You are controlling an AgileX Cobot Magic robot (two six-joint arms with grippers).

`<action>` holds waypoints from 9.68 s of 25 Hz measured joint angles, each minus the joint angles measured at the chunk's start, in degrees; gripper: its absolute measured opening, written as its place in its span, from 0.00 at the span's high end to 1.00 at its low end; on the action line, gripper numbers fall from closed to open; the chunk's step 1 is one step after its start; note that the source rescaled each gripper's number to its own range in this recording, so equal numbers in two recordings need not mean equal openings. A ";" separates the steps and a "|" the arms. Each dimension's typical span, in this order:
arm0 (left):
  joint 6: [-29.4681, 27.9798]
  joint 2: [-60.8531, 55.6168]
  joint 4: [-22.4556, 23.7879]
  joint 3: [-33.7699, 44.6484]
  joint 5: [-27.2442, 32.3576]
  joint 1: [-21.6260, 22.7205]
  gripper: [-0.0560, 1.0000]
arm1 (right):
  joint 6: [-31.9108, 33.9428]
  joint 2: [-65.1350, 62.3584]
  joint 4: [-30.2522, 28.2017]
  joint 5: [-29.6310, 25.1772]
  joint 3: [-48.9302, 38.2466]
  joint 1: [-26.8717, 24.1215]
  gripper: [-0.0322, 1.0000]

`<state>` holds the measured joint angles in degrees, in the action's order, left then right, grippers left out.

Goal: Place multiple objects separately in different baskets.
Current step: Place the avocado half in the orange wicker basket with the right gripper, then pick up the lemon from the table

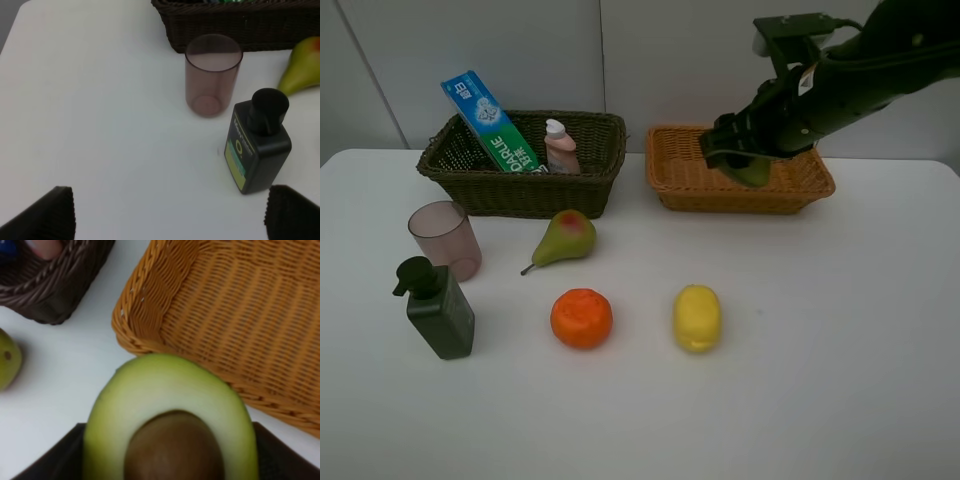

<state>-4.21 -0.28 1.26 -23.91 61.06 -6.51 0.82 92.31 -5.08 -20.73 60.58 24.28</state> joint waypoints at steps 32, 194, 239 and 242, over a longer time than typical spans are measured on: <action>0.00 0.00 0.00 0.00 0.00 0.00 0.00 | 0.00 22.29 1.10 15.24 13.75 -16.14 0.56; 0.00 0.00 0.00 0.00 0.00 0.00 0.00 | 29.62 15.23 3.33 -8.74 -4.94 12.54 0.00; 0.00 0.00 0.00 0.00 0.00 0.00 0.00 | 28.13 15.23 5.08 -11.68 -4.94 12.54 0.59; 0.00 0.00 0.00 0.00 0.00 0.00 0.00 | 28.12 15.23 4.77 -11.72 -4.94 12.54 0.59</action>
<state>-4.21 -0.28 1.26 -23.91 61.06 -6.51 28.94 107.54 -0.30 -32.45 55.63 36.82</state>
